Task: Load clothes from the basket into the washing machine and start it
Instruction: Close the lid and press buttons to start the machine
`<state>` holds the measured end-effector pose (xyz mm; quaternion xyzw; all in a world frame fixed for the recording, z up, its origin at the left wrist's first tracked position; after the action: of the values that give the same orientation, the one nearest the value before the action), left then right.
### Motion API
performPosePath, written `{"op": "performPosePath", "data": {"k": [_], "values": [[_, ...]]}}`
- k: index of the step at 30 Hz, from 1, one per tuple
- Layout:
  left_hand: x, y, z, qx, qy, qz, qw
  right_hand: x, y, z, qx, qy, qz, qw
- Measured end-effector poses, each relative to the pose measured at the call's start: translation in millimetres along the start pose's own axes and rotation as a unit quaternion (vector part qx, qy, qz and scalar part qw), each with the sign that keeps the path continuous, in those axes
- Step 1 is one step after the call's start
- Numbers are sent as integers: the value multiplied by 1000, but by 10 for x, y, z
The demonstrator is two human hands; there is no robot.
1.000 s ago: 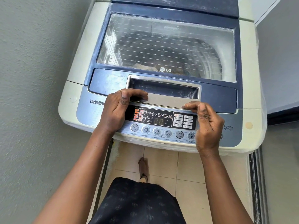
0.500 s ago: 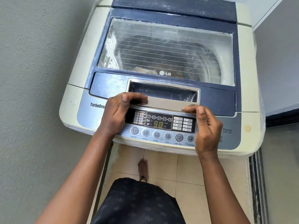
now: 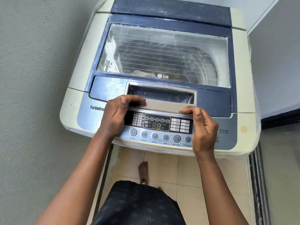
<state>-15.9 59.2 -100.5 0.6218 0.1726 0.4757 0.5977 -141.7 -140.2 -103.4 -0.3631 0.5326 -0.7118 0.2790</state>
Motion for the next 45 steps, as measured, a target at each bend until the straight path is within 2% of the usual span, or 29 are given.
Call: {"op": "performPosePath", "data": {"k": [17, 35, 45], "values": [[-19, -3, -7, -5, 1, -23, 1000, 8, -1, -8, -1, -2, -7, 1000], [0, -27, -6, -12, 3, 3, 1000, 2, -5, -15, -3, 1, -1, 1000], [-4, 27, -25, 1, 12, 18, 1000, -4, -7, -11, 1, 5, -44, 999]]}}
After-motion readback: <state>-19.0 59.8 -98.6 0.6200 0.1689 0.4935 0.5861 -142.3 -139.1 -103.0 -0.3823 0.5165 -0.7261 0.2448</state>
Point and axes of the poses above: each hand's wrist, its own z-axis towards the middle knuckle, its own x-axis out of the back of the hand, y = z × x, the point moved 5 cm from there along z, towards the middle knuckle, and after that the axes turned 5 degrees about -y, right-handed, at the moved point
